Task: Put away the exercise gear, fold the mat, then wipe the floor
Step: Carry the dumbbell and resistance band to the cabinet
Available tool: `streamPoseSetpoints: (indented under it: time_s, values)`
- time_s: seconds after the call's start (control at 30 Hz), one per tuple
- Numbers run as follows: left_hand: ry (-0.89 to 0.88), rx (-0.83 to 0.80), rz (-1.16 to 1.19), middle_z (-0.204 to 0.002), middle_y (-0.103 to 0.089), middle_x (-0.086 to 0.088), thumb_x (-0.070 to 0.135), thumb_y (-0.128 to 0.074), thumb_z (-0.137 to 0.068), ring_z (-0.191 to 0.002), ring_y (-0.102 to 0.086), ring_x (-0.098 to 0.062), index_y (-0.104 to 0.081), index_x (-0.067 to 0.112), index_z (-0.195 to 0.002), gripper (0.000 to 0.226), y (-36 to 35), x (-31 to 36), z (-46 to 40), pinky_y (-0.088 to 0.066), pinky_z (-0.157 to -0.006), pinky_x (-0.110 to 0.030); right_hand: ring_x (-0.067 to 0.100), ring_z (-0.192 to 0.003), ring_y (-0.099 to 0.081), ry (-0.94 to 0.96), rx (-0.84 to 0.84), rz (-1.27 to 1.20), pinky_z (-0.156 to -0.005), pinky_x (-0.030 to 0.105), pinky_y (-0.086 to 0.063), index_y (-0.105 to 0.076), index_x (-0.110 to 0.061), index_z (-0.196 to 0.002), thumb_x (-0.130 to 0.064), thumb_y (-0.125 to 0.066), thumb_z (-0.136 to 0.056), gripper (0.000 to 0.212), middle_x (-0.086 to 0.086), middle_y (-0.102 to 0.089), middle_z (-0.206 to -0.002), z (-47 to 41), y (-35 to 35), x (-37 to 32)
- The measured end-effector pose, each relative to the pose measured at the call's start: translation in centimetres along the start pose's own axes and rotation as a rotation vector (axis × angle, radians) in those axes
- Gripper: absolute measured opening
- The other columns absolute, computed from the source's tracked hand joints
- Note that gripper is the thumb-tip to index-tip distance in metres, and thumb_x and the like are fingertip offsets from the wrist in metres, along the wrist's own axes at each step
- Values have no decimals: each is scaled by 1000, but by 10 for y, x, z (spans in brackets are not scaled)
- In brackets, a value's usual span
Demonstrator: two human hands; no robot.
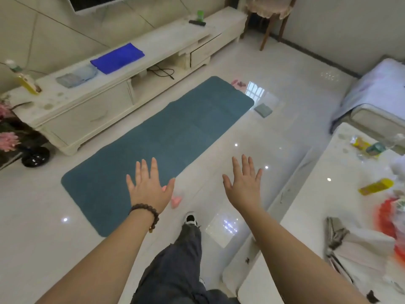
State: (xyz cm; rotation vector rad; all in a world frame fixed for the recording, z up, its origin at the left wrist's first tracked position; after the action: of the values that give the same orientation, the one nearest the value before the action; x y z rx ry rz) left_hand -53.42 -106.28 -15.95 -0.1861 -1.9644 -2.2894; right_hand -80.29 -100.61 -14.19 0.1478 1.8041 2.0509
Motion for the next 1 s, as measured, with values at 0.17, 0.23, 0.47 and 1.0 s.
streamPoseSetpoints:
  time_s: [0.17, 0.23, 0.47, 1.0]
  values:
    - [120, -14, 42, -161, -3, -10, 63, -30, -92, -149, 6, -23, -1, 19, -154, 81, -18, 5, -87, -2, -118, -53, 21, -147, 11, 115, -36, 38, -118, 49, 6, -8, -25, -152, -48, -25, -99, 60, 4, 4, -160, -117, -19, -29]
    - [177, -23, 56, -161, -2, -10, 63, -29, -92, -148, 7, -23, -1, 19, -154, 81, -27, 5, -126, -1, -118, -52, 21, -147, 10, 162, -59, 49, -118, 48, 5, -9, -23, -152, -47, -27, -99, 60, 5, 3, -160, -168, -26, -44]
    - [386, -104, 113, -162, 0, -8, 63, -27, -92, -148, 8, -22, 3, 19, -154, 81, -45, -7, -218, -2, -119, -51, 21, -146, 14, 292, -173, 114, -117, 47, 5, -8, -24, -152, -47, -27, -99, 61, 4, 4, -160, -311, -37, -97]
    - [986, -154, 321, -161, -6, -7, 59, -32, -94, -149, 0, -23, -6, 16, -154, 78, -162, -46, -231, -7, -118, -48, 20, -146, 14, 744, -454, 319, -118, 49, 3, -9, -24, -152, -47, -27, -99, 61, 4, 5, -160, -423, -178, -195]
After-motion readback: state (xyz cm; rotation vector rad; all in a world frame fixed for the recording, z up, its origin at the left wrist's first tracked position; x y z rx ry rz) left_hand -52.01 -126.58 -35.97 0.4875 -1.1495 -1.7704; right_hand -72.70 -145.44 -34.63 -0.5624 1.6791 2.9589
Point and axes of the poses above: each hand's wrist, its own z-axis away from the middle knuckle, its own y-axis out of the back of the hand, x = y × z, the point moved 10 cm from there along -z, towards the middle knuckle
